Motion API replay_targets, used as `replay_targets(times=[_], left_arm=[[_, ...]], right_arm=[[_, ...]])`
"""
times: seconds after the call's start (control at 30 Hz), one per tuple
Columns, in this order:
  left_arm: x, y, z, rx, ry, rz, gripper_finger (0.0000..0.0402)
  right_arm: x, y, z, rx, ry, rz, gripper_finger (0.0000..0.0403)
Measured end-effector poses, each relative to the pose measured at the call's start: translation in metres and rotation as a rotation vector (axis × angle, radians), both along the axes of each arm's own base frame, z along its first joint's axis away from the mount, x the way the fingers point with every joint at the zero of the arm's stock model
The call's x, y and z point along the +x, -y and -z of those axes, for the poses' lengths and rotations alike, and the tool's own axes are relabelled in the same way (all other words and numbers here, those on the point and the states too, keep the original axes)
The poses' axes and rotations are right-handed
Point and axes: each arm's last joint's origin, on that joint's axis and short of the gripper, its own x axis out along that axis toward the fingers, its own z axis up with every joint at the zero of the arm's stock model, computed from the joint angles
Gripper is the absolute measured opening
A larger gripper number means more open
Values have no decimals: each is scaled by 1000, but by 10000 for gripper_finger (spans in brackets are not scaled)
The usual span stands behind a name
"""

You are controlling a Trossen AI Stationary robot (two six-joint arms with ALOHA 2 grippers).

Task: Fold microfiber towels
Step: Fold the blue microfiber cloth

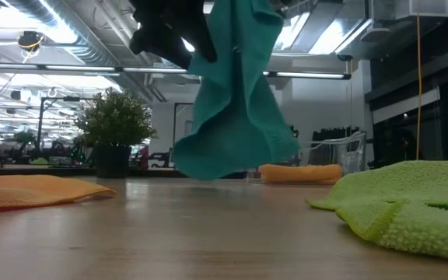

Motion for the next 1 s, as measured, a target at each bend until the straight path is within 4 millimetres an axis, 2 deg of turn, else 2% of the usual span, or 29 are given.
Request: replay_targets(times=[0.5,0.7,1.0], left_arm=[[-1,1,1,-36,-22,26,207],[1,1,0,-37,-3,32,207],[13,1,7,-23,35,30,207]], right_arm=[[-2,0,-2,-2,2,3,3],[-2,2,-3,-43,13,60,3],[-1,2,-4,-40,35,61,3]])
